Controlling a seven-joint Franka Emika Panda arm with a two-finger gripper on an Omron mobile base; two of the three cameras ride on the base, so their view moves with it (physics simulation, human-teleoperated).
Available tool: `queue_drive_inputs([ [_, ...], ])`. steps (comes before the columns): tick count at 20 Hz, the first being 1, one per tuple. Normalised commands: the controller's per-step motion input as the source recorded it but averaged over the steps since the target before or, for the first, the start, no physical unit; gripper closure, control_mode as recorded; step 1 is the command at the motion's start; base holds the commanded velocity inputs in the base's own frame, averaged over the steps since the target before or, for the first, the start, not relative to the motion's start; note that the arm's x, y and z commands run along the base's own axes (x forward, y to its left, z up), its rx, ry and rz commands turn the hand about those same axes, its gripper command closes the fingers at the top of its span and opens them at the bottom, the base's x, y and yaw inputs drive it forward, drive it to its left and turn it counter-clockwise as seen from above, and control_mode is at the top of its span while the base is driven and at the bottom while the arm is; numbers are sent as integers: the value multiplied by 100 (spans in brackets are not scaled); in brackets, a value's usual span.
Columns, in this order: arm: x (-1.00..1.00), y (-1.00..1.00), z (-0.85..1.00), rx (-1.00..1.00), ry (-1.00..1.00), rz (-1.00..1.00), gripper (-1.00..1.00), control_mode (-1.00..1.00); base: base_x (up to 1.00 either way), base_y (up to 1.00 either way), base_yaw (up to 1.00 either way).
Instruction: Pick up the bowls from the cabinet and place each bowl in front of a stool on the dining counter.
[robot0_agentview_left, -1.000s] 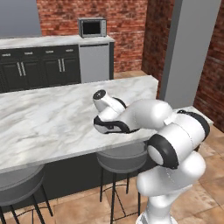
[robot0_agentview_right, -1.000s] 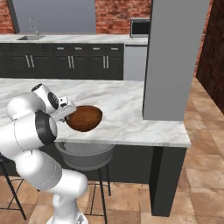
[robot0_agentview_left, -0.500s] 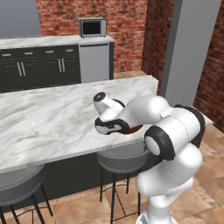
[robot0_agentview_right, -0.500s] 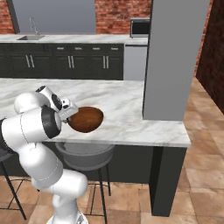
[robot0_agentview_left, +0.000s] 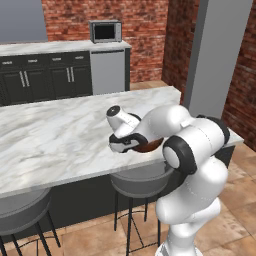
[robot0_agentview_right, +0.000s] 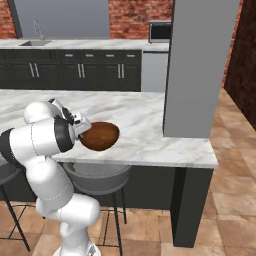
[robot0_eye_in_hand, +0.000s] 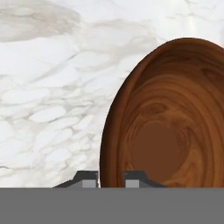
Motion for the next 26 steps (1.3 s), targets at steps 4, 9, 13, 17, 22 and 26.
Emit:
queue_drive_inputs([
  [4, 16, 0, -2, 0, 0, 0, 100, -100, 0, 0, 0],
  [9, 10, 0, -4, 1, 0, 0, 100, -100, 0, 0, 0],
  [13, 0, 0, -9, 6, 0, 0, 100, -100, 0, 0, 0],
  [17, 0, 0, -11, 8, 0, 0, 100, -100, 0, 0, 0],
  [22, 0, 0, -6, 8, 0, 0, 100, -100, 0, 0, 0],
  [26, 2, 0, -6, 7, -1, 0, 100, -100, 0, 0, 0],
])
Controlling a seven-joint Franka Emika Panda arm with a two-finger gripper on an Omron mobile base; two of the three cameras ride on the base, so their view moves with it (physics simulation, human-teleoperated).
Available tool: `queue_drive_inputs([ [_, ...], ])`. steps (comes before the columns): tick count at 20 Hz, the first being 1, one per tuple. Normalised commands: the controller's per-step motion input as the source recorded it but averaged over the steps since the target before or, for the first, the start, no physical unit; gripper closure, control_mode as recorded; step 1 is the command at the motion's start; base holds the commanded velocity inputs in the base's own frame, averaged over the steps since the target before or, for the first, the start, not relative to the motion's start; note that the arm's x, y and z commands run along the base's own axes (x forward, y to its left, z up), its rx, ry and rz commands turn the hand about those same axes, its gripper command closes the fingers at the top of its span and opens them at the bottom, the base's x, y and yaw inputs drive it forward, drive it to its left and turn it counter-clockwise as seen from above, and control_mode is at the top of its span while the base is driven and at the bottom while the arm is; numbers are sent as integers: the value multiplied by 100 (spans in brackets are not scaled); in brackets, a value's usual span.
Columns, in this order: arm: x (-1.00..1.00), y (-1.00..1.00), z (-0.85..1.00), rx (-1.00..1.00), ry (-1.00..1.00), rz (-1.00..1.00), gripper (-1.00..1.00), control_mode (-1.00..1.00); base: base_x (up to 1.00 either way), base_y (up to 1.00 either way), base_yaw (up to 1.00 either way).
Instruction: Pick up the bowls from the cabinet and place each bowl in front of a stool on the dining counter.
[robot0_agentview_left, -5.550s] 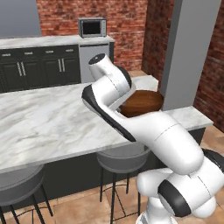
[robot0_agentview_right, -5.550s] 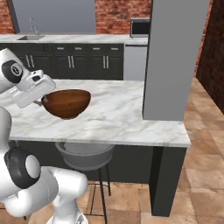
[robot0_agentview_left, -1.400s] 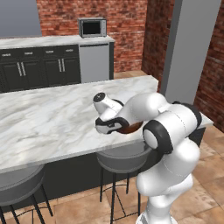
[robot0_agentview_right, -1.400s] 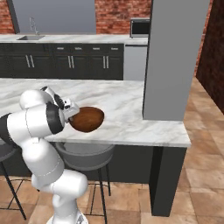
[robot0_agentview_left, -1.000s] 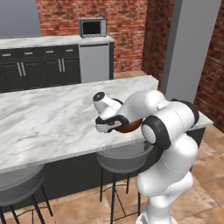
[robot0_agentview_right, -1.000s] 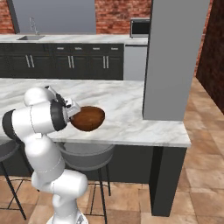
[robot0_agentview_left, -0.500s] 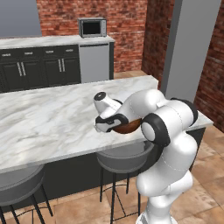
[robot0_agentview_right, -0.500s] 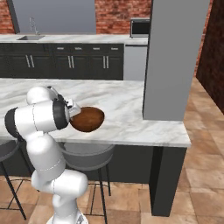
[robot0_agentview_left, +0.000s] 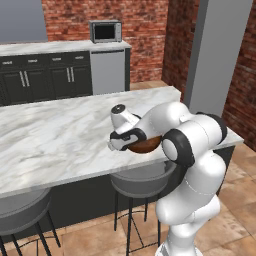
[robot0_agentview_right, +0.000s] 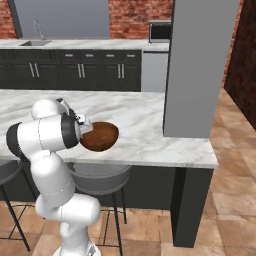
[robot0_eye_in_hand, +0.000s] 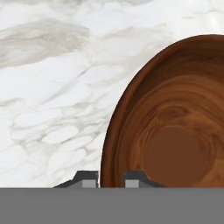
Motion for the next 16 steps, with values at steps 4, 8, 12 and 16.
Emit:
queue_drive_inputs([
  [4, 0, 0, -1, 6, 0, 0, 100, -100, 0, 0, 0],
  [8, 0, 0, 0, 5, 0, 0, -100, -100, 0, 0, 0],
  [12, 0, 0, 0, 1, 0, 0, -100, -100, 0, 0, 0],
  [16, 0, 0, 0, 0, 0, 0, -100, -100, 0, 0, 0],
])
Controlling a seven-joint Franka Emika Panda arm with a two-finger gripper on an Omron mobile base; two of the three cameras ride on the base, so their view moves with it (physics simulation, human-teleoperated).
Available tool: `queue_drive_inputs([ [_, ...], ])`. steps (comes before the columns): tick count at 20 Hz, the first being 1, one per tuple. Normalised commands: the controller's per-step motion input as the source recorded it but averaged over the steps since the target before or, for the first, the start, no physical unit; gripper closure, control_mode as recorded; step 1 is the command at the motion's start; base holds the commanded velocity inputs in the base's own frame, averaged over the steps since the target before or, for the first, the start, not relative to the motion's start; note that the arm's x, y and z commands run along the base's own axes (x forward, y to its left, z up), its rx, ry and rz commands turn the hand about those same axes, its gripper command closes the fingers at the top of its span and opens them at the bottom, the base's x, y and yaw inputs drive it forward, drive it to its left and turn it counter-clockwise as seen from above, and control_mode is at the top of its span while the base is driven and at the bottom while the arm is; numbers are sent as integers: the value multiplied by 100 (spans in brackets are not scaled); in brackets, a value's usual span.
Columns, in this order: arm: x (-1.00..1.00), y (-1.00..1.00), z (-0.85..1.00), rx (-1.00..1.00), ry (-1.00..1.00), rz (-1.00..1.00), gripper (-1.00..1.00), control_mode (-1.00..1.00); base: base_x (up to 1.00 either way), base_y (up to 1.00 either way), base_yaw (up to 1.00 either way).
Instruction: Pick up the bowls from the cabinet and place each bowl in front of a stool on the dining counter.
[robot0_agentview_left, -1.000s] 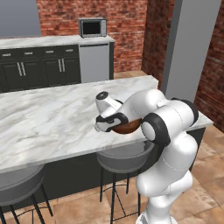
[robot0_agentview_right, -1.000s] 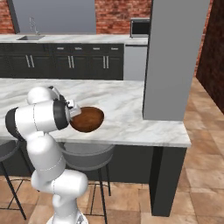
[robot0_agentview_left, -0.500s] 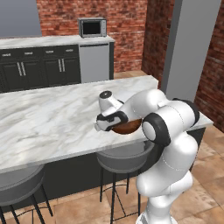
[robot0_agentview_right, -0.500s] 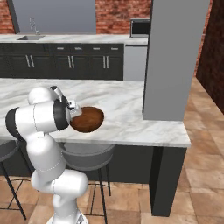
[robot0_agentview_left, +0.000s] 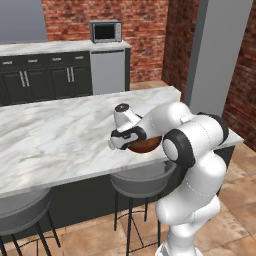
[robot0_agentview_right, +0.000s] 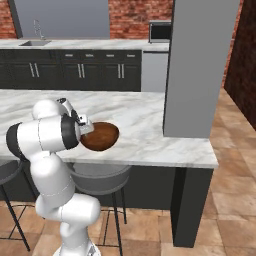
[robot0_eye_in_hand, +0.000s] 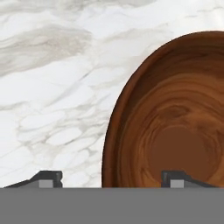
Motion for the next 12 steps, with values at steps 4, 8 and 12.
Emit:
queue_drive_inputs([
  [4, 0, 0, 0, 0, 0, 0, -100, -100, 0, 0, 0],
  [8, -8, -1, 45, -3, -1, -1, -100, -100, 0, 0, 0],
  [12, -15, -12, 100, 10, 0, -13, -100, -100, 0, 0, 0],
])
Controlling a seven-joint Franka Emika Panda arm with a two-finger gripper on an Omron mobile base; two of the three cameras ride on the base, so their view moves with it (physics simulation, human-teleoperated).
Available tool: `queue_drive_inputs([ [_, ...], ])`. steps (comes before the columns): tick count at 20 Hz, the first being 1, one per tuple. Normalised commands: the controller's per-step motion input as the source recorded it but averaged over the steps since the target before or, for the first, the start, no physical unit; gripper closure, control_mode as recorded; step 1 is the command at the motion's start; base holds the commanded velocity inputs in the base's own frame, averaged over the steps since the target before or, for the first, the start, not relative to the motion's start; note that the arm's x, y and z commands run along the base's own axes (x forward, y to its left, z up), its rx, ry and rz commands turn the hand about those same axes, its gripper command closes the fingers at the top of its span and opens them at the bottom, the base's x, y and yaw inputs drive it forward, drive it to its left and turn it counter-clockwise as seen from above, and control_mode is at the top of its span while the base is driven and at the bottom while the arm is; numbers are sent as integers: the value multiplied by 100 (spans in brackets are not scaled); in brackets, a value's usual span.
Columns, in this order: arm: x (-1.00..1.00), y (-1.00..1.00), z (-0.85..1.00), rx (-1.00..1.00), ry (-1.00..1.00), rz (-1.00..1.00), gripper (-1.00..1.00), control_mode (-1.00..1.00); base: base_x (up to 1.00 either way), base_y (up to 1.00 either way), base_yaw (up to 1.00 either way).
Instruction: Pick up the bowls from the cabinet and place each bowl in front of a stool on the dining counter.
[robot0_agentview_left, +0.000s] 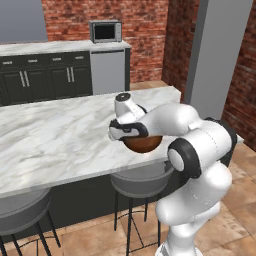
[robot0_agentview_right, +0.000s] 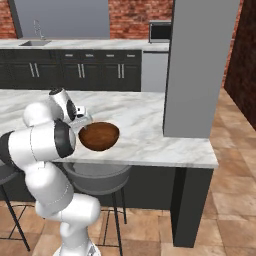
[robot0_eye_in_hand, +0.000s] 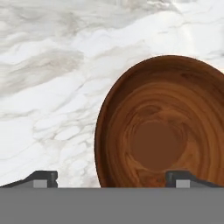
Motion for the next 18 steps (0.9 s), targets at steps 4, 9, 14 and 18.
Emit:
queue_drive_inputs([
  [4, -26, -34, 100, 28, 0, -22, -100, -100, 0, 0, 0],
  [9, -47, -48, 100, 26, -2, -8, -100, -100, 0, 0, 0],
  [14, -92, -56, 70, 11, 0, -1, -100, -100, 0, 0, 0],
  [18, -100, -49, 63, -2, 0, 0, -100, -100, 0, 0, 0],
])
